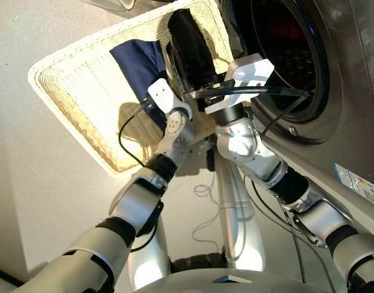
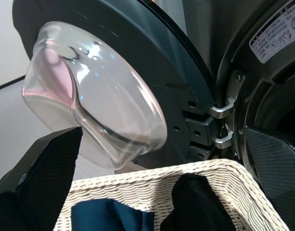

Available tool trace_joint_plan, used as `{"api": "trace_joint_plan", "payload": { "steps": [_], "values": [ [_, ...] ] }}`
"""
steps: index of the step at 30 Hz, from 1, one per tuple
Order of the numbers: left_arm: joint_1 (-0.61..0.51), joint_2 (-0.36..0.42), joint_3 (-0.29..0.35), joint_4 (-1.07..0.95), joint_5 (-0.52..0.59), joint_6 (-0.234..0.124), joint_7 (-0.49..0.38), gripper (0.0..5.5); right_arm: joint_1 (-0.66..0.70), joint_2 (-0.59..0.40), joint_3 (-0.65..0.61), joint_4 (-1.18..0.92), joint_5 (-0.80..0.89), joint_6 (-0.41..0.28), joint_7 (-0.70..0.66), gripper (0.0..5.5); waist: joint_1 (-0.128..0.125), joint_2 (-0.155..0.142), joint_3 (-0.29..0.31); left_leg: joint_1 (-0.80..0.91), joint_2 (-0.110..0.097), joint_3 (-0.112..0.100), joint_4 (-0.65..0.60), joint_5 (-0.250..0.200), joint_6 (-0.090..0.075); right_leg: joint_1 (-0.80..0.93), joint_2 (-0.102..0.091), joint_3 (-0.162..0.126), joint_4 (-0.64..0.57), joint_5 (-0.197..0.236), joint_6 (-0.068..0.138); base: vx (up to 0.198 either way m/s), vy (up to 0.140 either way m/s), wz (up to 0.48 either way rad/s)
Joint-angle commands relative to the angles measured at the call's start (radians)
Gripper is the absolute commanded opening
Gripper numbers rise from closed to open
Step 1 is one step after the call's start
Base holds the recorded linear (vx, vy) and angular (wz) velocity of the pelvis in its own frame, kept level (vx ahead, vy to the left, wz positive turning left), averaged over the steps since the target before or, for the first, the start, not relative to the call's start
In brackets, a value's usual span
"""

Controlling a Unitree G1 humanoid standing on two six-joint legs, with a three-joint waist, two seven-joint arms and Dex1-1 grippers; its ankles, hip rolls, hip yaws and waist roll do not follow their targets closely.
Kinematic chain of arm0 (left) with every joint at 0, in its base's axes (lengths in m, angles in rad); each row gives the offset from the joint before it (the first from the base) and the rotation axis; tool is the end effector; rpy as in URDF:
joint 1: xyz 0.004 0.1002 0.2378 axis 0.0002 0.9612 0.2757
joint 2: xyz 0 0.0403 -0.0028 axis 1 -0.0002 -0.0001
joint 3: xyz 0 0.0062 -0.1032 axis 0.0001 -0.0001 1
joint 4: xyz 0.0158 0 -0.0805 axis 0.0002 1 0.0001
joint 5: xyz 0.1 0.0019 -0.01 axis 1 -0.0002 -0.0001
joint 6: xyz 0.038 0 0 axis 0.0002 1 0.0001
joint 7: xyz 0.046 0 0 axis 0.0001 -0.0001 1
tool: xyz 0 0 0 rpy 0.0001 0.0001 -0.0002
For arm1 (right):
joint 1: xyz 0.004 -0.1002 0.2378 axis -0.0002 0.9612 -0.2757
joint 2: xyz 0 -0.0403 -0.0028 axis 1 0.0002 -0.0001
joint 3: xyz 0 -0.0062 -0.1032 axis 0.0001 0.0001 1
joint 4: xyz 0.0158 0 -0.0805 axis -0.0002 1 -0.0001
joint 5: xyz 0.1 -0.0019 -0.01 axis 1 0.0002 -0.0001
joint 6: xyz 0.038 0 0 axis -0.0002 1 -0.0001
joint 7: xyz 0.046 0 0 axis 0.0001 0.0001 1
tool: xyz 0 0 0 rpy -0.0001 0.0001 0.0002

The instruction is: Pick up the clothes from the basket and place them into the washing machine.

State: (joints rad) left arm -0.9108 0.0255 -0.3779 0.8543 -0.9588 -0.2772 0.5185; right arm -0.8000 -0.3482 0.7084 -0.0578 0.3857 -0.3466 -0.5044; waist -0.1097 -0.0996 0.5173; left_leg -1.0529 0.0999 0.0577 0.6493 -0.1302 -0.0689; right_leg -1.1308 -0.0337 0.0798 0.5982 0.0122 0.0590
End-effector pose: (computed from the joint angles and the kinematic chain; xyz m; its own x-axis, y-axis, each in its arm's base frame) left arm 0.3344 0.0551 0.1273 0.9854 0.1379 -0.1000 -0.1703 0.8171 -0.5508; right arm 0.2479 -0.0428 0.1987 0.5900 0.3317 0.7361 -0.4354 0.8985 -0.0559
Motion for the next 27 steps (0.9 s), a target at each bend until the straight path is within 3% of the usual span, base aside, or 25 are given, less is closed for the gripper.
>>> {"api": "trace_joint_plan", "payload": {
  "steps": [1, 14, 15, 16, 20, 21, 22, 23, 25, 27],
  "values": [
    [-0.016, -0.077, 0.005, 0.096, 0.000, -0.002, 0.021, 0.00, 0.004, 0.027, -0.026, -0.122, -0.028, -0.031, -0.006, 5.50, -0.013, -0.003, 0.003, -0.053, -0.024, -0.012, -0.010, 0.055, -0.003, -0.011, -0.013, -0.021, 0.061, -0.059, 0.018, 0.000, 0.000, 0.000],
    [0.053, -0.090, -0.079, -0.096, 0.041, -0.045, 0.038, 0.00, 0.057, -0.022, -0.080, -0.103, -0.064, -0.007, -0.034, 5.50, 0.001, 0.009, 0.003, 0.028, -0.033, -0.007, -0.055, 0.069, -0.001, 0.059, -0.017, -0.027, 0.037, -0.053, 0.021, 0.000, 0.000, 0.000],
    [0.078, -0.067, -0.062, -0.065, 0.043, -0.008, 0.035, 0.00, 0.062, -0.026, -0.095, -0.101, -0.059, 0.003, -0.037, 5.50, 0.004, 0.008, 0.003, 0.044, -0.032, -0.008, -0.066, 0.070, 0.000, 0.075, -0.017, -0.030, 0.030, -0.052, 0.020, 0.000, 0.000, 0.000],
    [0.119, -0.038, -0.054, -0.067, 0.044, -0.031, 0.027, 0.00, 0.063, -0.035, -0.110, -0.092, -0.060, 0.001, -0.037, 5.50, 0.008, 0.010, 0.003, 0.056, -0.034, -0.007, -0.070, 0.071, -0.001, 0.089, -0.020, -0.032, 0.024, -0.051, 0.021, 0.000, 0.000, 0.000],
    [0.148, 0.039, -0.075, -0.206, 0.126, -0.048, 0.018, 0.00, 0.126, -0.062, -0.145, -0.070, -0.065, -0.006, -0.033, 5.50, 0.015, 0.011, 0.003, 0.143, -0.044, -0.005, -0.124, 0.082, 0.001, 0.172, -0.025, -0.037, -0.015, -0.042, 0.027, 0.000, 0.000, 0.000],
    [0.279, 0.174, -0.033, -0.391, 0.126, -0.070, -0.034, 0.00, 0.208, -0.091, -0.210, -0.097, -0.064, -0.022, -0.021, 5.50, 0.026, 0.025, 0.003, 0.170, -0.049, -0.005, -0.143, 0.088, 0.001, 0.200, -0.032, -0.042, -0.032, -0.037, 0.032, 0.000, 0.000, 0.000],
    [0.368, 0.203, -0.046, -0.522, 0.171, -0.078, -0.025, 0.00, 0.257, -0.121, -0.237, -0.118, -0.084, -0.012, -0.014, 5.50, 0.033, 0.034, 0.003, 0.188, -0.057, -0.009, -0.154, 0.091, 0.004, 0.222, -0.034, -0.044, -0.045, -0.034, 0.032, 0.000, 0.000, 0.000],
    [0.410, 0.223, -0.063, -0.557, 0.198, -0.053, -0.045, 0.00, 0.282, -0.119, -0.249, -0.132, -0.096, -0.006, 0.006, 5.50, 0.034, 0.030, 0.003, 0.215, -0.060, -0.009, -0.170, 0.094, 0.003, 0.245, -0.036, -0.045, -0.055, -0.032, 0.033, 0.000, 0.000, 0.000],
    [0.429, 0.223, -0.035, -0.524, 0.241, -0.049, -0.056, 0.00, 0.285, -0.106, -0.260, -0.113, -0.094, -0.010, 0.017, 5.50, 0.041, 0.023, 0.003, 0.272, -0.063, -0.007, -0.191, 0.089, 0.006, 0.296, -0.036, -0.043, -0.073, -0.032, 0.037, 0.034, 0.006, 0.012],
    [0.508, 0.271, 0.002, -0.648, 0.319, -0.059, -0.097, 0.00, 0.345, -0.113, -0.310, -0.122, -0.063, -0.029, 0.066, 5.50, 0.054, 0.022, 0.003, 0.355, -0.072, -0.013, -0.209, 0.081, 0.009, 0.383, -0.039, -0.049, -0.093, -0.039, 0.038, 0.073, 0.003, -0.024]
  ]
}}
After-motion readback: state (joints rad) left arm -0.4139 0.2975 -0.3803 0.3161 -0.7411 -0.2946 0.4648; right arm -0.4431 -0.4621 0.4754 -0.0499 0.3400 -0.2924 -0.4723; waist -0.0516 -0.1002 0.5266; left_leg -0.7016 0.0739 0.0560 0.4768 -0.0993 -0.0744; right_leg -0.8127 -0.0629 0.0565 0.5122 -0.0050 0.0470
